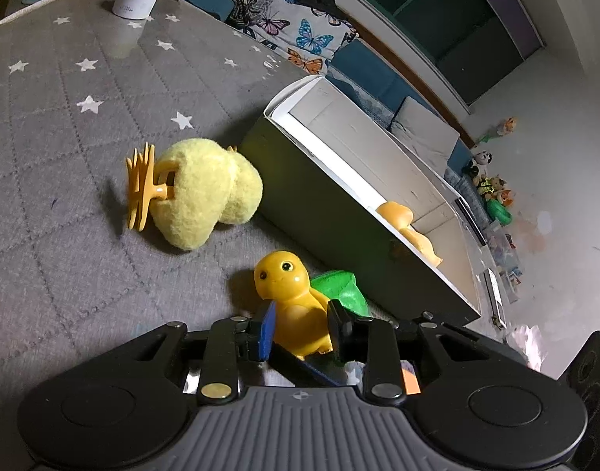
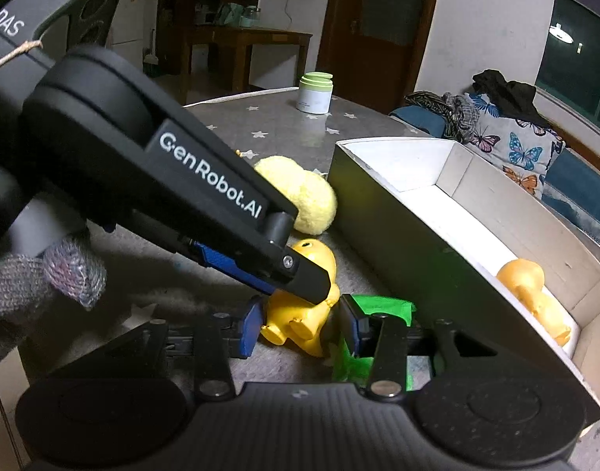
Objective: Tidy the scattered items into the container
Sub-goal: 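Close the left gripper on the small yellow duck and lift it, then carry the small yellow duck with the left gripper over the box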
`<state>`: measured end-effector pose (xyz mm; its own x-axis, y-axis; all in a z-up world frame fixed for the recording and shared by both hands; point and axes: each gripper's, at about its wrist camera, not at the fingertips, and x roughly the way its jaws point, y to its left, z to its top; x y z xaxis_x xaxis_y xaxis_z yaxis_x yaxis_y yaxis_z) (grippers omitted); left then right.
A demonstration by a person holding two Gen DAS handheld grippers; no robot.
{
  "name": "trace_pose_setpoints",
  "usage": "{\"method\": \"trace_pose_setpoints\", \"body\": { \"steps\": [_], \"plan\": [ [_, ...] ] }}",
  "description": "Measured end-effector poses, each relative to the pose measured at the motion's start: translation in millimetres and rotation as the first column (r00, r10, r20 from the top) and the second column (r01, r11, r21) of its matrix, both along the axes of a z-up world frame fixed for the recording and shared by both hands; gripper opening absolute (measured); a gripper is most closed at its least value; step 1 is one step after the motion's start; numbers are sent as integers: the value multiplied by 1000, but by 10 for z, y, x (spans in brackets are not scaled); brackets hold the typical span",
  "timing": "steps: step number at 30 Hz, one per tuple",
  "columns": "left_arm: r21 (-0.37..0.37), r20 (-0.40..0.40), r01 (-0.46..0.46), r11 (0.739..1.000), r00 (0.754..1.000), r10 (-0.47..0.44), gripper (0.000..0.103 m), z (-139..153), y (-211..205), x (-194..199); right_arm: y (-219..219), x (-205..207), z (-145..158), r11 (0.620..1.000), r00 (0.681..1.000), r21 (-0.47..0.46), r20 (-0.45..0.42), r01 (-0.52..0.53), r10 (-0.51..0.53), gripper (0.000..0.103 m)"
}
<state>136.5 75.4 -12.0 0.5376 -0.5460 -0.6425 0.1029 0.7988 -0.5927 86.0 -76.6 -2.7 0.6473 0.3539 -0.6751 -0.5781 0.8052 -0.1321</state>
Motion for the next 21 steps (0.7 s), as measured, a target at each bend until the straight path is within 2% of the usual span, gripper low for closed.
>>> {"method": "trace_pose_setpoints", "body": {
  "steps": [3, 4, 10, 16, 21],
  "plan": [
    [2, 4, -2, 1000, 1000, 2, 31, -3, -7, -22, 4, -43, -17, 1000, 1000, 14, -15, 8, -8, 39],
    [4, 7, -2, 1000, 1000, 2, 31, -3, -12, -25, -2, -48, -20, 1000, 1000, 23, -17, 17, -17, 34],
    [21, 15, 4, 1000, 1000, -5, 30, 58, -41, -72, -73, 12, -5, 995, 997, 87, -60, 55, -50, 32],
    [53, 110, 21, 998, 994, -27, 30, 422, -171, -170, -188, -115, 208, 991, 998, 121, -4, 59, -59, 32],
    [72, 181, 64, 995, 980, -77, 30, 713, -383, 66, -347, -42, 488, 983, 992, 157, 69, 94, -106, 32]
  ]
}}
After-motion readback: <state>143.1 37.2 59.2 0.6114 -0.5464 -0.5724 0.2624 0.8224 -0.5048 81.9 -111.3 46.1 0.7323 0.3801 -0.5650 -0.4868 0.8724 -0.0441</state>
